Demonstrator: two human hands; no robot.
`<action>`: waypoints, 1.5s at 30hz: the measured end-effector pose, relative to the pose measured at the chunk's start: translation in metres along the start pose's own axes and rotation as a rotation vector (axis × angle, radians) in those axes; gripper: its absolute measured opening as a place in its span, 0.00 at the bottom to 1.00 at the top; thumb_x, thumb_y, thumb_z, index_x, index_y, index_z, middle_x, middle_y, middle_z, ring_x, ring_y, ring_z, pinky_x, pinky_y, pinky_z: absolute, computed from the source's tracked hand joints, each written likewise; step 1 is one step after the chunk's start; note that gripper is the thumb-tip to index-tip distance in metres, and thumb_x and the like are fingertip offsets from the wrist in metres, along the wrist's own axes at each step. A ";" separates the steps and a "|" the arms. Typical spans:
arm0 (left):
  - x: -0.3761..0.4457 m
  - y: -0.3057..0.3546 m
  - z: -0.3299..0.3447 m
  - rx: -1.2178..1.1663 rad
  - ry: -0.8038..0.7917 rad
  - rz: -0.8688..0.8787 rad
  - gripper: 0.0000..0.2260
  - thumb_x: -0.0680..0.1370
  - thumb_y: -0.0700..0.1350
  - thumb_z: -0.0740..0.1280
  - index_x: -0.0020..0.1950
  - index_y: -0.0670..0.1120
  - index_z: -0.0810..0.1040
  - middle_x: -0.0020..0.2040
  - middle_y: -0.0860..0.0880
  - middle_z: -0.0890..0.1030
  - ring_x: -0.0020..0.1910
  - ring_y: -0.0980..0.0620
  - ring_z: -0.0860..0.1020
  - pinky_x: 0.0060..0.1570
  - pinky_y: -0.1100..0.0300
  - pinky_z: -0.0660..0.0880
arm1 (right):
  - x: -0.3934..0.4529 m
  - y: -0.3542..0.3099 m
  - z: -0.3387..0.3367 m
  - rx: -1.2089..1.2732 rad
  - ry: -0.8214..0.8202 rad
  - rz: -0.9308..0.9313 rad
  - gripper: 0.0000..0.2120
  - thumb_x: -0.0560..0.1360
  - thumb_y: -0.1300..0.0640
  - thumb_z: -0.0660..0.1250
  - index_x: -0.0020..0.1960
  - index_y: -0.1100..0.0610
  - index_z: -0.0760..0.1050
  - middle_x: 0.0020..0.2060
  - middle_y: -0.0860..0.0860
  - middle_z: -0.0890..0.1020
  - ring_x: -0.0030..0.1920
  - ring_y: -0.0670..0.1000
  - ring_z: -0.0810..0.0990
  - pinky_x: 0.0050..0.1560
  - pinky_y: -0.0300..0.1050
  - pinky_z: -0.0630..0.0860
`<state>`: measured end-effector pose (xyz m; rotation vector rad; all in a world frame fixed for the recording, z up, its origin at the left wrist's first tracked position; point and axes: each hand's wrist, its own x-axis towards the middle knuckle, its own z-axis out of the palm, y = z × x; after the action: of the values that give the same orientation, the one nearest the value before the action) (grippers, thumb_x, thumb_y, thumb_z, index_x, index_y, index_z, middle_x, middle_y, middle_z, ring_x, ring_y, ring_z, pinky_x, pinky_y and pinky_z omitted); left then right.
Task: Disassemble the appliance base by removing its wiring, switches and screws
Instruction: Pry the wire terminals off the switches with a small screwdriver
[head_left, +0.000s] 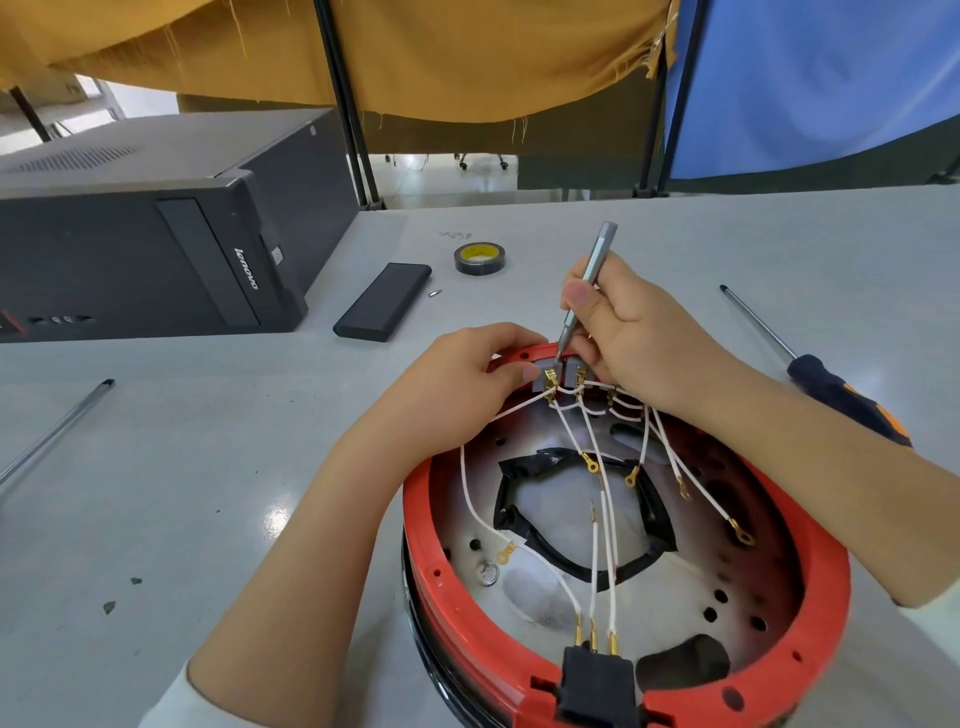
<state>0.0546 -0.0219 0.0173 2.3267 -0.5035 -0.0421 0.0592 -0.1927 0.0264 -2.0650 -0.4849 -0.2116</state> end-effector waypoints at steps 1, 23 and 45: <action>0.000 0.000 0.000 -0.001 -0.001 -0.001 0.11 0.79 0.47 0.63 0.60 0.55 0.76 0.54 0.57 0.80 0.53 0.58 0.77 0.53 0.65 0.70 | 0.000 0.000 0.001 -0.045 -0.010 -0.009 0.08 0.82 0.53 0.52 0.44 0.47 0.64 0.27 0.48 0.70 0.21 0.41 0.68 0.25 0.31 0.65; 0.000 0.000 0.001 -0.010 0.006 -0.011 0.10 0.79 0.46 0.63 0.59 0.56 0.77 0.53 0.58 0.80 0.52 0.59 0.77 0.53 0.64 0.71 | 0.004 -0.002 0.001 0.015 0.005 0.000 0.09 0.82 0.53 0.53 0.43 0.49 0.65 0.27 0.47 0.70 0.21 0.40 0.69 0.25 0.30 0.65; -0.002 0.003 0.000 -0.006 -0.004 -0.017 0.10 0.79 0.47 0.63 0.59 0.56 0.76 0.53 0.58 0.80 0.51 0.59 0.76 0.50 0.71 0.69 | 0.012 0.000 0.003 -0.045 -0.024 0.074 0.11 0.82 0.52 0.53 0.42 0.49 0.66 0.27 0.43 0.70 0.22 0.39 0.71 0.28 0.32 0.64</action>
<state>0.0519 -0.0228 0.0195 2.3253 -0.4845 -0.0563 0.0702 -0.1869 0.0283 -2.1279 -0.4206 -0.1559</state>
